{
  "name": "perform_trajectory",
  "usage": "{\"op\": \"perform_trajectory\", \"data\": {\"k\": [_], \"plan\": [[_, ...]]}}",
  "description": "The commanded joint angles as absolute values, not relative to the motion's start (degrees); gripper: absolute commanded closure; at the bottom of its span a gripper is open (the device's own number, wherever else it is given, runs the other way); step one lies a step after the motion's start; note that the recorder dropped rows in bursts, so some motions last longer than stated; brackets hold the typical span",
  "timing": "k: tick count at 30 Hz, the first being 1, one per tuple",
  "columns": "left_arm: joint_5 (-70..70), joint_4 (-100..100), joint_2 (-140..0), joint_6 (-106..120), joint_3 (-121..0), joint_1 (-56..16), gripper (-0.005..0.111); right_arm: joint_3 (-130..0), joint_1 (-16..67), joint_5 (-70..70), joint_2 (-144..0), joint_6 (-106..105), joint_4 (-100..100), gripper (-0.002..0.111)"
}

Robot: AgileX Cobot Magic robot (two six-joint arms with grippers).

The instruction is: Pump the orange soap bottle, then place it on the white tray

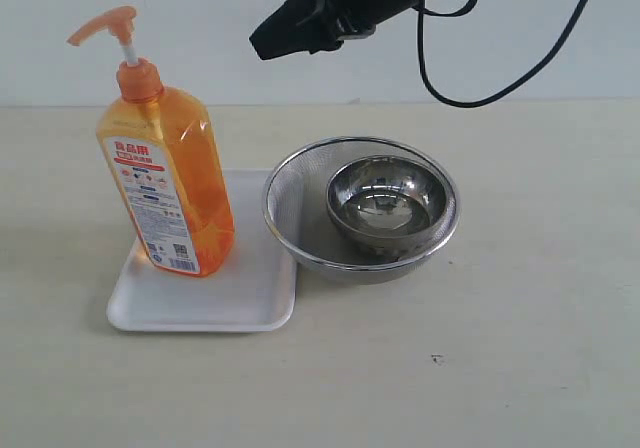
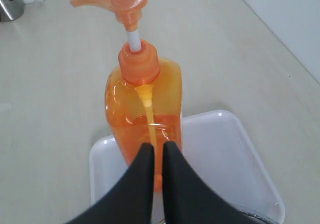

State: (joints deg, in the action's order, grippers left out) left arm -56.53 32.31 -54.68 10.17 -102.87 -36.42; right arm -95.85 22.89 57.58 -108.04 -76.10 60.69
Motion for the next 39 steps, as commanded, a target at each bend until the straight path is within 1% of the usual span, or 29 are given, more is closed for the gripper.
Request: {"op": "perform_trajectory", "data": {"k": [1,39], "plan": [[-56.6,32.4,-54.4,9.5,-102.5,-36.6,0.102,-96.0,22.5,58.1,-107.0,-75.7,60.9,0.108],[-55.8,30.9,-54.8,9.4,-102.5,-36.6,0.102,-96.0,22.5,57.9,-107.0,-75.5,60.9,0.108]]}}
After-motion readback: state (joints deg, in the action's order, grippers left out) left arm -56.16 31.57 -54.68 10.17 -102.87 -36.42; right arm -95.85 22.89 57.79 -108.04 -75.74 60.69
